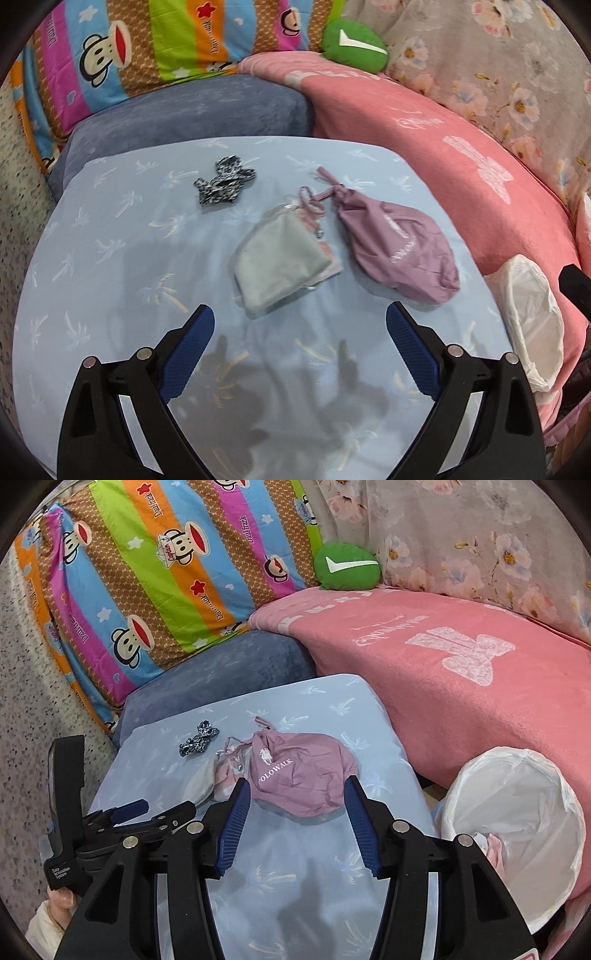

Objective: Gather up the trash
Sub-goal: 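Move both open grippers back over the grey cloth and purple bag, then grasp the grey cloth with the left gripper while the right grasps the purple bag, then carry the grey cloth and purple bag to the white bin and release both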

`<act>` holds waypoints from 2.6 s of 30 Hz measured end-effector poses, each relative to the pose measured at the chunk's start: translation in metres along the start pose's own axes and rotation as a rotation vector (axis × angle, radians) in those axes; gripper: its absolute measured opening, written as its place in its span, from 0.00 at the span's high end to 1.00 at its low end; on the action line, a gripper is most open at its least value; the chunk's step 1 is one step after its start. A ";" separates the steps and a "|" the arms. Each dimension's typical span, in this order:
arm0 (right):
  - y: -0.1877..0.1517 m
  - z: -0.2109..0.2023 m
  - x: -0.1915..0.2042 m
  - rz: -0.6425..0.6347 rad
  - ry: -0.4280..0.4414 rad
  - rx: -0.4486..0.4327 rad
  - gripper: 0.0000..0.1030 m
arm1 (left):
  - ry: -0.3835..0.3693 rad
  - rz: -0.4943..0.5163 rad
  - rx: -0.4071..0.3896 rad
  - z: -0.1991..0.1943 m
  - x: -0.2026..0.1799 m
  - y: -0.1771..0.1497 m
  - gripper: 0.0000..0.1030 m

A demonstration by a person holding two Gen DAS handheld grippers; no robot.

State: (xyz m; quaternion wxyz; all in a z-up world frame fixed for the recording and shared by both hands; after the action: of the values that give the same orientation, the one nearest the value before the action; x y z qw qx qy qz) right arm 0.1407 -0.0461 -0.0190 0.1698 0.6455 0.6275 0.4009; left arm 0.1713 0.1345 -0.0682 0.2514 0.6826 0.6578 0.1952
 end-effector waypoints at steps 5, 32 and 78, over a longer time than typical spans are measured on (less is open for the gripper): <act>0.002 0.031 0.009 -0.001 0.006 0.026 0.47 | -0.013 -0.044 0.035 0.020 0.014 0.004 0.12; -0.022 0.172 -0.001 0.064 -0.029 0.221 0.62 | -0.154 -0.145 0.131 0.071 0.049 0.014 0.86; 0.086 -0.084 -0.005 0.012 0.039 -0.218 0.98 | -0.280 0.094 -0.196 -0.095 -0.079 0.059 0.93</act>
State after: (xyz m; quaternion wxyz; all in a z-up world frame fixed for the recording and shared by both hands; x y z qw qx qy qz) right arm 0.1376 -0.0880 0.0937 0.2244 0.6189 0.5795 0.4804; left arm 0.1573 0.0636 0.0483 0.3966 0.7054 0.5616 0.1727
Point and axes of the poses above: each gripper's, at about its wrist camera, not at the fingertips, and z roughly the way its jaws point, x to its left, y to its top, the point moved 3 cm from there along z, roughly the way its jaws point, and after that the axes turned 8 degrees about y, right-handed, at the moved point
